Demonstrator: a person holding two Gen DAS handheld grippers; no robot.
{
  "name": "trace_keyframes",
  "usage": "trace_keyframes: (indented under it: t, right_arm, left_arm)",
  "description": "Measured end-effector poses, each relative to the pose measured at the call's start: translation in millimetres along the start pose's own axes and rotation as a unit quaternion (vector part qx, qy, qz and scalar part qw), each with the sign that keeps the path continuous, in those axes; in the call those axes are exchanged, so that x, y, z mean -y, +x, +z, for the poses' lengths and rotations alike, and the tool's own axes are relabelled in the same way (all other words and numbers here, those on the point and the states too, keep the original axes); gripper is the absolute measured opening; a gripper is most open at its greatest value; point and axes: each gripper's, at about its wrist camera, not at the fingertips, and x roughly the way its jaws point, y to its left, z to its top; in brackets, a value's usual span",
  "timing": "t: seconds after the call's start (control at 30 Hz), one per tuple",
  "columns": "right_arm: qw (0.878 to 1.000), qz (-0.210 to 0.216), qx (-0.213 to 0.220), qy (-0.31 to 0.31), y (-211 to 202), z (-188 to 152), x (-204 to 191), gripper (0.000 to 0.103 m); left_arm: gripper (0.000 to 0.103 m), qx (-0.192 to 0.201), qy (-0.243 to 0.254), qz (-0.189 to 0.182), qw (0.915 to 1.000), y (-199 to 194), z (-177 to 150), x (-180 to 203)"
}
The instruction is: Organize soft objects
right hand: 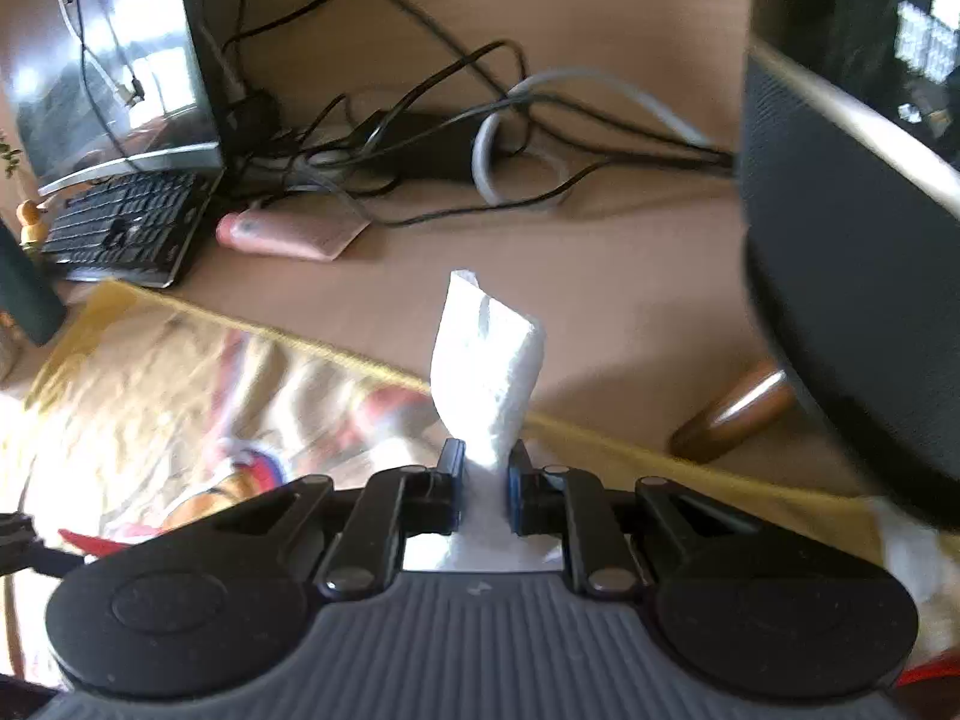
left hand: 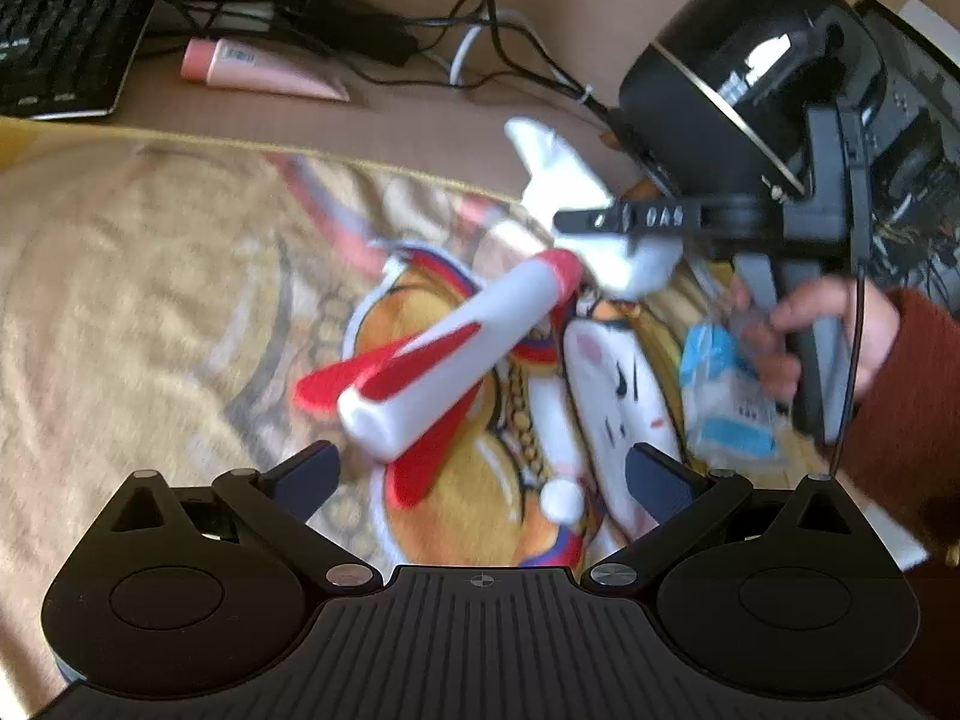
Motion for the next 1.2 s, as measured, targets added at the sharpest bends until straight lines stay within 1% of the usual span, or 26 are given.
trace_keyframes:
  t: [0.07, 0.17, 0.2, 0.23, 0.3, 0.37, 0.4, 0.47, 0.5, 0.53, 0.6, 0.67, 0.73, 0.83, 0.97, 1.03, 1.1, 1.2]
  right_arm:
    - [1.000, 0.015, -0.005, 0.001, -1.7, -4.0, -2.9, 0.016]
    - [1.000, 0.026, -0.009, 0.002, -9.1, -10.1, -8.1, 0.016]
    - [0.999, 0.033, -0.011, 0.001, -13.5, -12.2, -11.5, 0.017]
    - [0.999, 0.042, -0.014, -0.001, -18.2, -14.4, -15.4, 0.018]
    - [0.998, 0.059, -0.021, -0.005, -27.7, -18.7, -23.3, 0.030]
    - [0.997, 0.075, -0.027, -0.008, -37.3, -23.0, -31.2, 0.030]
    - [0.996, 0.084, -0.030, -0.010, -42.0, -25.1, -35.1, 0.030]
    - [0.994, 0.101, -0.037, -0.013, -51.5, -29.4, -43.0, 0.030]
    - [0.993, 0.109, -0.040, -0.015, -56.3, -31.6, -46.9, 0.030]
    - [0.993, 0.111, -0.043, -0.016, -56.7, -33.7, -50.1, 0.028]
    - [0.993, 0.104, -0.044, -0.026, -57.6, -40.0, -55.1, 0.026]
    - [0.994, 0.096, -0.046, -0.033, -59.6, -45.4, -59.1, 0.023]
    - [0.994, 0.096, -0.046, -0.019, -62.8, -46.3, -59.7, 0.020]
    - [0.990, 0.131, -0.043, 0.003, -63.0, -43.4, -68.0, 0.020]
    - [0.981, 0.187, -0.042, 0.016, -50.3, -37.7, -94.0, 0.020]
    - [0.981, 0.185, -0.050, 0.013, -42.3, -38.4, -102.6, 0.020]
    - [0.984, 0.169, -0.053, 0.009, -41.1, -42.0, -102.9, 0.020]
    - [0.988, 0.144, -0.048, 0.023, -50.6, -46.0, -86.0, 0.020]
  left_arm:
    - [0.103, -0.006, -0.001, -0.003, 1.0000, 4.1, 4.0, 3.2]
    - [0.103, -0.017, 0.016, -0.004, 0.9997, 6.2, 4.3, 10.7]
    - [0.103, -0.019, 0.020, -0.010, 0.9996, 3.7, 4.6, 11.5]
    - [0.103, -0.018, 0.014, -0.027, 0.9994, -1.3, 6.2, 10.0]
    - [0.103, -0.015, -0.007, -0.066, 0.9977, -14.4, 10.6, 4.6]
    - [0.103, -0.008, -0.023, -0.100, 0.9947, -28.9, 16.1, -2.6]
    - [0.103, -0.002, -0.026, -0.106, 0.9940, -34.9, 18.8, -6.0]
    - [0.103, 0.003, -0.018, -0.094, 0.9954, -39.5, 22.9, -9.3]
    - [0.103, -0.001, -0.008, -0.076, 0.9971, -38.5, 23.5, -10.3]
    - [0.103, -0.008, 0.000, -0.056, 0.9984, -36.7, 22.3, -10.4]
    - [0.103, -0.023, 0.012, -0.039, 0.9989, -32.9, 16.8, -11.8]
    - [0.103, -0.042, 0.028, -0.035, 0.9981, -29.3, 7.0, -11.1]
    - [0.103, -0.060, 0.046, -0.029, 0.9967, -23.0, -1.6, -7.5]
    - [0.103, -0.065, 0.060, -0.027, 0.9957, -10.4, -8.5, -0.2]
    - [0.103, -0.059, 0.057, -0.029, 0.9962, -3.0, -5.6, 2.8]
    - [0.103, -0.057, 0.057, -0.024, 0.9964, -0.8, -2.5, 3.7]
    - [0.103, -0.056, 0.062, -0.017, 0.9963, 0.6, -1.2, 5.0]
    - [0.103, -0.054, 0.067, -0.009, 0.9962, 3.1, -2.0, 6.1]
